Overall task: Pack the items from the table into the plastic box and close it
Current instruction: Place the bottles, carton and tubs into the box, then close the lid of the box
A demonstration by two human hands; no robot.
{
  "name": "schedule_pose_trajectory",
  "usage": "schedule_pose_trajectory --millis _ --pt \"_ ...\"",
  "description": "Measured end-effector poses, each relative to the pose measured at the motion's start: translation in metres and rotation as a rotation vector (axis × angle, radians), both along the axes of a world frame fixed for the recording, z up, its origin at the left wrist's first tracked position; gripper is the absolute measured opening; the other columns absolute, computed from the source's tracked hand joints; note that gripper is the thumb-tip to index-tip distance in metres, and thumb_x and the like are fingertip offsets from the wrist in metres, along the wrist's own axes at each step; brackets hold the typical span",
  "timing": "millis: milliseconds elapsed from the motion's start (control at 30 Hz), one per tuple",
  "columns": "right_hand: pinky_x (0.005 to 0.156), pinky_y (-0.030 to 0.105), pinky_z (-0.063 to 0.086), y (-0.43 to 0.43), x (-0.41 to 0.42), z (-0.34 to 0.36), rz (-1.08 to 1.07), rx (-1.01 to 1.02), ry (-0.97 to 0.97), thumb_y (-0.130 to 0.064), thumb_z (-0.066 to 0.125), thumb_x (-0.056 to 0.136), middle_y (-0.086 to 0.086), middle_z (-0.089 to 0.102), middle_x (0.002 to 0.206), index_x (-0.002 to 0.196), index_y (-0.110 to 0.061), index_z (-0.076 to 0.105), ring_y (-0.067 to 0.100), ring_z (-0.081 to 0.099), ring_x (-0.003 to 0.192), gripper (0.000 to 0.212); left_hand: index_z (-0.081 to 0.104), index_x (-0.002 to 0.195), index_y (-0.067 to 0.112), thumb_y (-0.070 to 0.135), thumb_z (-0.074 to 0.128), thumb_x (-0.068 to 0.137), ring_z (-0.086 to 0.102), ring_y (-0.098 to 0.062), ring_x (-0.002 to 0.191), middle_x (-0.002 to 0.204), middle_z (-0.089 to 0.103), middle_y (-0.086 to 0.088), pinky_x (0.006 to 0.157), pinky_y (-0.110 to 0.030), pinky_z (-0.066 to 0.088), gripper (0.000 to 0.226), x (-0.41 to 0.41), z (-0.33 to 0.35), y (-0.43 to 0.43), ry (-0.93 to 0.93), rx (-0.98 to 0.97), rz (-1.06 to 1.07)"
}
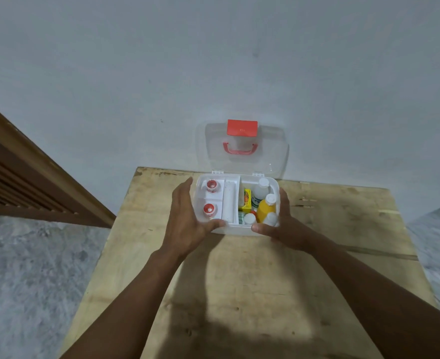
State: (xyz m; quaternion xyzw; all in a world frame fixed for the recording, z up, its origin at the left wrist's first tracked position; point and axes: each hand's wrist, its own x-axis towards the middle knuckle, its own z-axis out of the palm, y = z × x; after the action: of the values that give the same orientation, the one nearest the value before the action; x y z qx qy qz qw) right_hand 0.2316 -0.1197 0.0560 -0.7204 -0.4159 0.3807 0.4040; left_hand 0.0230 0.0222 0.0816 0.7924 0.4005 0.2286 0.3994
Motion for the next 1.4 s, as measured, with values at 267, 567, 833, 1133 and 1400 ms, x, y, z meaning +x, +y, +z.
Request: schedule_pose_trajectory --millis 267,567,833,1133,1400 --pt "0.102 0.024 0.048 0.001 0.005 -0.003 0.045 0.002 0.039 -0.019 0.083 0.070 -0.018 0.039 0.137 0.147 -0.028 0.007 -0.007 0.048 0.126 0.109 0.044 0.132 0.025 0.024 0.094 0.061 0.057 0.000 0.116 0.125 0.056 0.017 0.086 -0.008 0.047 0.087 0.009 -0.015 -0.007 -0.132 -0.117 -0.140" --pt "0.104 0.048 0.049 -0.003 -0.004 0.007 -0.022 -0.096 -0.064 -0.051 0.087 0.064 -0.011 0.032 0.149 0.148 -0.044 0.004 0.016 0.047 0.132 0.119 0.040 0.130 0.031 0.031 0.091 0.066 0.059 0.007 0.110 0.120 0.058 0.023 0.076 -0.006 0.050 0.082 0.008 -0.021 -0.013 -0.177 -0.154 -0.072" --pt "0.102 0.040 0.042 0.011 -0.011 0.076 -0.458 -0.228 -0.611 -0.049 0.067 0.086 0.012 0.052 0.141 0.148 -0.019 0.037 0.030 0.050 0.128 0.075 0.040 0.130 0.020 0.012 0.090 0.066 0.060 0.011 0.105 0.116 0.060 0.018 0.070 -0.003 0.048 0.082 0.002 -0.016 -0.009 -0.308 -0.200 -0.140" --pt "0.102 0.042 0.045 0.080 0.002 0.125 -0.237 -0.040 -1.054 -0.018 0.068 0.088 0.010 0.051 0.140 0.140 -0.019 0.049 0.032 0.047 0.126 0.055 0.040 0.136 0.018 0.015 0.088 0.070 0.063 -0.006 0.114 0.126 0.061 0.010 0.079 -0.017 0.055 0.082 0.002 -0.024 -0.005 -0.375 -0.178 -0.177" --pt "0.083 0.045 0.047 0.100 0.014 0.108 -0.294 -0.059 -1.329 -0.032 0.078 0.076 0.008 0.061 0.110 0.118 -0.023 0.061 0.032 0.058 0.100 0.047 0.041 0.136 0.013 0.010 0.088 0.070 0.065 -0.016 0.113 0.124 0.062 0.005 0.080 -0.030 0.060 0.081 0.008 -0.030 -0.002 -0.347 -0.179 -0.176"
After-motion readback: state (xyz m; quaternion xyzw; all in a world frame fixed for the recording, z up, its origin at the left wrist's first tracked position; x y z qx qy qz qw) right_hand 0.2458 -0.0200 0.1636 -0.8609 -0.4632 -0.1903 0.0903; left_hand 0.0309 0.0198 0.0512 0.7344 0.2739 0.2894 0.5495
